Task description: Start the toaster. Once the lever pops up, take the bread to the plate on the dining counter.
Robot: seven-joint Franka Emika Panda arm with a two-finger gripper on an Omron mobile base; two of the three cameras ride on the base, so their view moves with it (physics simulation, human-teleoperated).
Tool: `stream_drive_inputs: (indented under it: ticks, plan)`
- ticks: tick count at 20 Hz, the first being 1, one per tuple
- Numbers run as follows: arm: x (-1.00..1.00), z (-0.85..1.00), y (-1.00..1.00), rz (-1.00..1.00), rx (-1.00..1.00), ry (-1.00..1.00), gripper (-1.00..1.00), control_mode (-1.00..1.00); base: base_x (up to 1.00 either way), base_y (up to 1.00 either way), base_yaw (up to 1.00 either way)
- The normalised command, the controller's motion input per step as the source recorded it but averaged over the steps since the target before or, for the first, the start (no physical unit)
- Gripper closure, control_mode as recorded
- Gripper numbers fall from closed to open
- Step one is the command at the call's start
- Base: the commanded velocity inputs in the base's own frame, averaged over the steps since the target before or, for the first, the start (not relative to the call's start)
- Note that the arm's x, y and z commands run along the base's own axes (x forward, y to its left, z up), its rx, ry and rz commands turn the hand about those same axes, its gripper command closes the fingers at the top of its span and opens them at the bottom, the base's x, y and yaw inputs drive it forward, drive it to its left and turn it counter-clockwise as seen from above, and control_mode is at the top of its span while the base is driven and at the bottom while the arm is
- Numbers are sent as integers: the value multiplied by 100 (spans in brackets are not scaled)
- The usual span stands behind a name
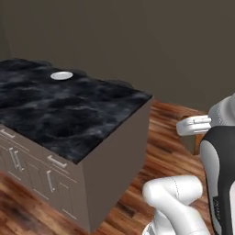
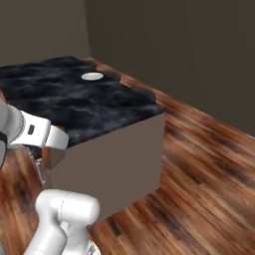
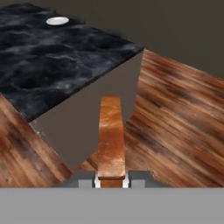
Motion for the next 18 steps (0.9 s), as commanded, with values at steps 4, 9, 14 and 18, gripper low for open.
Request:
stream_drive_inputs:
  ticks: [4, 9, 14, 18]
  plan:
    - [0, 0, 0, 0, 0, 0, 100, 100, 98, -100, 33]
    - [0, 0, 0, 0, 0, 0, 100, 100, 91, -100, 33]
    - [0, 0, 0, 0, 0, 0, 100, 100, 89, -100, 33]
    - [0, 0, 0, 0, 0, 0, 100, 100, 88, -100, 33]
